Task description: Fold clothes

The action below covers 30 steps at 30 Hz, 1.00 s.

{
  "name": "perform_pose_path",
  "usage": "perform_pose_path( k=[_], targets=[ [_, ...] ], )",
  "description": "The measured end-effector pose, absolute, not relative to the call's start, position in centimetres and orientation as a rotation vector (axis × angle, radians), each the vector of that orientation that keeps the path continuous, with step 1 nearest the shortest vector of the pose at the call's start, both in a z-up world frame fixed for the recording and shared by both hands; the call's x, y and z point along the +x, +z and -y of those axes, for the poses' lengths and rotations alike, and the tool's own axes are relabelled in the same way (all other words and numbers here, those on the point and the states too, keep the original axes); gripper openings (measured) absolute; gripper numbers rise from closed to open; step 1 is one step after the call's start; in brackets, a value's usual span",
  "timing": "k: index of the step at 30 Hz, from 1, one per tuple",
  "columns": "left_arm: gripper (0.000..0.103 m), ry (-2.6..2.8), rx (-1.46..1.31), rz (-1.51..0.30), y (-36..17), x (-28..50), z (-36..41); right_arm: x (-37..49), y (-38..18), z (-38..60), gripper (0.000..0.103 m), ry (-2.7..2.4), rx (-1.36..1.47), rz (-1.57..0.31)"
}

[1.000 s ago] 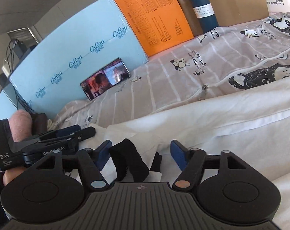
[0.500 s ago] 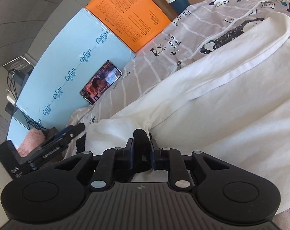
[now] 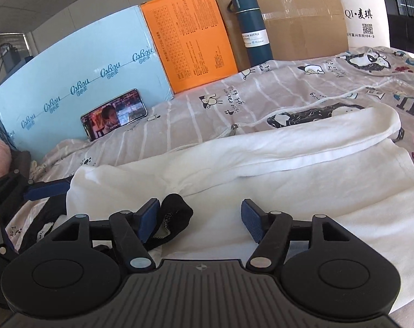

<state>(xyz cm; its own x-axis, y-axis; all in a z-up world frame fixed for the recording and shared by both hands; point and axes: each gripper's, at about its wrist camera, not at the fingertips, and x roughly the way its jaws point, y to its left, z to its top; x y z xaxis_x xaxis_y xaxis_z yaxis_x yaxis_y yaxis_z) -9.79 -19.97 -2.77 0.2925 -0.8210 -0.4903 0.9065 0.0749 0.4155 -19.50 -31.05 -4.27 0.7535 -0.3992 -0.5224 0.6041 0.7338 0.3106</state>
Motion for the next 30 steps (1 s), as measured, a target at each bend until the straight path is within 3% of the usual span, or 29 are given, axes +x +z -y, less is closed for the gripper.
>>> perform_pose_path(
  k=[3,5,11,17,24,30],
  targets=[
    [0.093,-1.245,0.675,-0.088,-1.7,-10.4,19.2,-21.7,-3.2,32.0,0.065,-0.537,0.519,-0.362],
    [0.093,-1.223,0.574,-0.060,-0.7,-11.1,18.7,-23.6,-2.3,33.2,0.075,-0.530,0.537,-0.297],
    [0.096,-1.334,0.489,-0.004,0.1,-16.7,19.8,-30.0,0.0,39.6,0.080,-0.615,0.535,-0.157],
    [0.096,-1.508,0.643,0.033,-1.7,-22.3,23.6,-34.1,-1.3,48.0,0.080,-0.583,0.709,-0.148],
    [0.096,-1.553,0.781,0.064,-3.9,-25.9,27.2,-32.7,-4.4,53.2,0.080,-0.481,0.837,-0.242],
    [0.096,-1.594,0.829,0.111,-4.8,-28.2,29.7,-30.2,-5.4,54.1,0.071,-0.376,0.806,-0.349]
  ],
)
